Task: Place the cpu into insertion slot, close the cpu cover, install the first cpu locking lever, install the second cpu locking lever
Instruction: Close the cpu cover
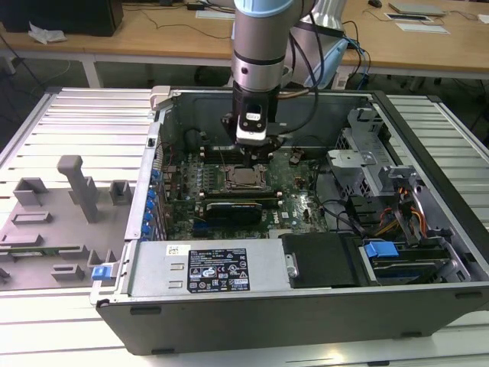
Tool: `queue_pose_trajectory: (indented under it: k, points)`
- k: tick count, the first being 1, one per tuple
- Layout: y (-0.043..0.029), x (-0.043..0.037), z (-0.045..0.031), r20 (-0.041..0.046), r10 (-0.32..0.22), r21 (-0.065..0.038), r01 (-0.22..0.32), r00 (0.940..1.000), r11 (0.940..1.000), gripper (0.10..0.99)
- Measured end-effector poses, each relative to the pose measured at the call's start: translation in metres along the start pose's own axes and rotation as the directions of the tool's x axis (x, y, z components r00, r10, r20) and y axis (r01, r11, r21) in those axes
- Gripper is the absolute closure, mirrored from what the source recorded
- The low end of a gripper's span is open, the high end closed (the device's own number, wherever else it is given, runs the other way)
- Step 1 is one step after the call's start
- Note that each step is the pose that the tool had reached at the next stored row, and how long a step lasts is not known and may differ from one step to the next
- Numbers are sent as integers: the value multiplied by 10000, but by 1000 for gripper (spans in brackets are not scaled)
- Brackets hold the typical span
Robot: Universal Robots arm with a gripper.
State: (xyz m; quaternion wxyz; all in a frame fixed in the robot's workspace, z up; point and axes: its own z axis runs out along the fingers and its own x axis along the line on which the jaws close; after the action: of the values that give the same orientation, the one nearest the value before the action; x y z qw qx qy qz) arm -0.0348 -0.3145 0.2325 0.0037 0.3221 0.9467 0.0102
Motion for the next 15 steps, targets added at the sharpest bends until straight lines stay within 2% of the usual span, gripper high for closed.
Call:
queue_pose_trajectory:
  k: [4,6,7,10,12,15]
  points:
    - [0,0,2,-16,-985,5,985,9951,9951,980]
    - [0,0,5,-29,-1585,3,1585,9874,9874,980]
    - [0,0,6,-32,-1707,2,1707,9853,9853,980]
    - [0,0,9,-46,-2374,1,2374,9714,9714,980]
    - [0,0,11,-63,-3155,-5,3155,9489,9489,980]
    - [0,0,14,-79,-3898,-11,3898,9209,9209,980]
